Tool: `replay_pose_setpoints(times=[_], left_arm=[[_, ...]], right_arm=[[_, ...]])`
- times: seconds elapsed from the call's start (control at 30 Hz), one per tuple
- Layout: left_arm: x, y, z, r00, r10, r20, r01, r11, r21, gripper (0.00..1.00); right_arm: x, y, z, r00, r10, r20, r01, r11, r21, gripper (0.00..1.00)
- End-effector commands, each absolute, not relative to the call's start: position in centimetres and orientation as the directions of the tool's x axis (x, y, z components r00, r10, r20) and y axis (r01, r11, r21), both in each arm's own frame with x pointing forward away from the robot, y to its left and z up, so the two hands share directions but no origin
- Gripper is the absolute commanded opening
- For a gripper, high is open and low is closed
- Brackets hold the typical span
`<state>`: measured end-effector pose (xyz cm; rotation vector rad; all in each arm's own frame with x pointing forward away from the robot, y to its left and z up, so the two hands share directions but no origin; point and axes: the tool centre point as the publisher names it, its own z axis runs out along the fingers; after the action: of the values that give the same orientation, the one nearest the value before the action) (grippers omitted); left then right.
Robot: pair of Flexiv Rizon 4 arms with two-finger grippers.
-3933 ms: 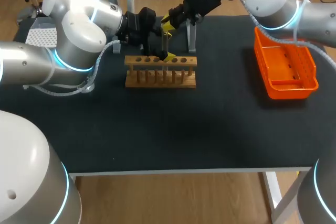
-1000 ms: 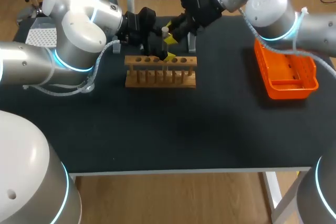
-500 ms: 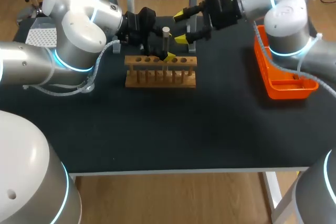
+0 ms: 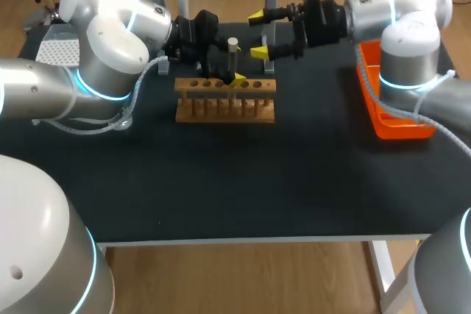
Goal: Invert the test tube, pick up the pipette, mount the tip to pipette, aspirate from beaker and dispense into the tube, eject the tip, return the pipette, and cap with the stopper.
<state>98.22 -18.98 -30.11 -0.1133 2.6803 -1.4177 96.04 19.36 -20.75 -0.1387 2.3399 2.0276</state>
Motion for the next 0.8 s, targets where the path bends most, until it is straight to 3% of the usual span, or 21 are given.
replay_pose_setpoints(times=[0.03, 0.07, 0.1, 0.8], left_arm=[[98.2, -19.0, -30.1, -0.991, -0.117, -0.059, -0.017, 0.562, -0.827, 1.00], [98.2, -19.0, -30.1, -0.991, -0.117, -0.059, -0.017, 0.562, -0.827, 1.00], [98.2, -19.0, -30.1, -0.991, -0.117, -0.059, -0.017, 0.562, -0.827, 1.00], [98.2, -19.0, -30.1, -0.991, -0.117, -0.059, -0.017, 0.562, -0.827, 1.00]], right_arm=[[96.4, 19.4, -20.8, -0.995, -0.060, -0.075, -0.078, 0.057, 0.995, 0.45], [96.4, 19.4, -20.7, -0.995, -0.063, -0.071, -0.074, 0.041, 0.996, 0.30], [96.4, 19.5, -20.6, -0.995, -0.076, -0.064, -0.066, 0.023, 0.998, 0.00], [97.0, 22.9, -20.4, -0.988, -0.154, -0.015, -0.014, -0.010, 1.000, 0.00]])
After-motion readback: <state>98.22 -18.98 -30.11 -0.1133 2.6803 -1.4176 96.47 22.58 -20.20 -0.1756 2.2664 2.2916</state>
